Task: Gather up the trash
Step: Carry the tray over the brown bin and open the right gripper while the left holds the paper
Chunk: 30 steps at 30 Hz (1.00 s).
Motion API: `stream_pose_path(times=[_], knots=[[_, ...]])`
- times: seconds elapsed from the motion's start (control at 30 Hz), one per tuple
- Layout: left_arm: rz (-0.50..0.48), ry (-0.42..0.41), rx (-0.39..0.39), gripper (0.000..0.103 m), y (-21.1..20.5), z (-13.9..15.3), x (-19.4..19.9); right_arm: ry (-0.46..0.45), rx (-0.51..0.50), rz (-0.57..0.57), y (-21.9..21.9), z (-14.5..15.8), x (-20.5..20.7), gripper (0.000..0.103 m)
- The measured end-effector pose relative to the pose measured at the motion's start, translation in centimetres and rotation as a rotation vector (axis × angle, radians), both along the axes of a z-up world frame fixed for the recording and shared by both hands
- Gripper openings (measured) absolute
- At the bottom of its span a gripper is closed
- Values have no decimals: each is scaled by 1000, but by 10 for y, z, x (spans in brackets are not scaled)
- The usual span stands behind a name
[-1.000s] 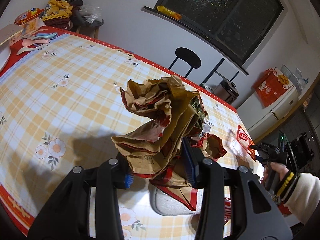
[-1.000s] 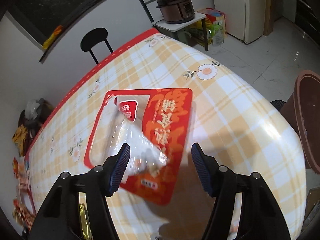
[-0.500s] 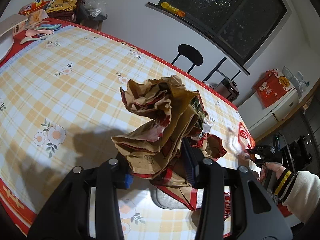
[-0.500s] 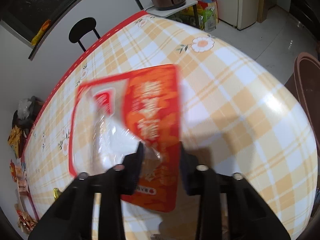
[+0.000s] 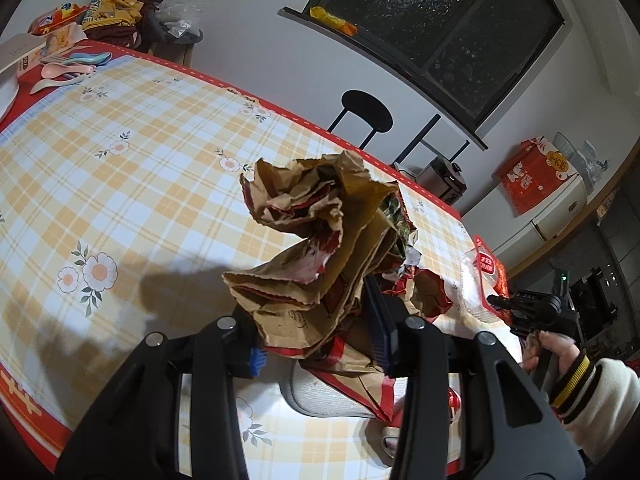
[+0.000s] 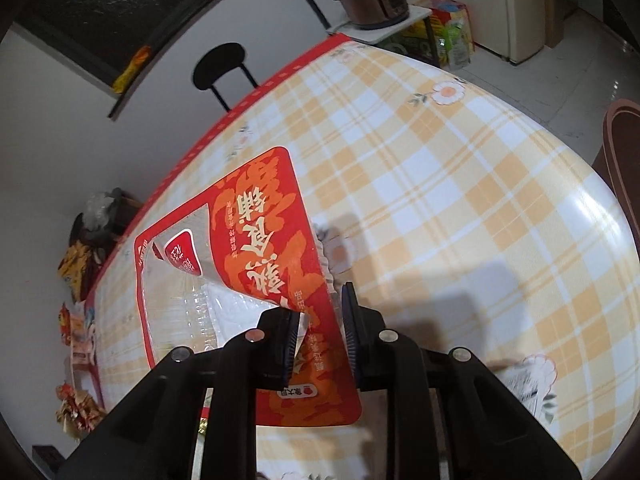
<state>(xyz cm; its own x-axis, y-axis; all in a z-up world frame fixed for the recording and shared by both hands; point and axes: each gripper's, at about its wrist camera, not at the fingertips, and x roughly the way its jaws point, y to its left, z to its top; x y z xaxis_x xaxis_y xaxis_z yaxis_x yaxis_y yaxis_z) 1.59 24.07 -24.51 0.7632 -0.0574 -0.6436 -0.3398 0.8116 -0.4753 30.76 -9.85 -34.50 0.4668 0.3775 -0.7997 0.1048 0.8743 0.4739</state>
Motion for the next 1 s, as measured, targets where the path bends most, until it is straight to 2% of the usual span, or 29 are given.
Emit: stream_pose_path(times=[0.33,0.47,0.7,1.0], knots=[[-32,-51,39,43,-10,25,-3,-144,-1,114,16,48,-57,22],[-54,-63,53,43,-18,31,-3,-193,25,106,7,63,-77,22],[-116,-72,78,43,-41,37,1,-215,14,98,-13,73,-103,22],[-166,-87,99,43,-82,53,7,-221,54,73,-49,74,-116,22]])
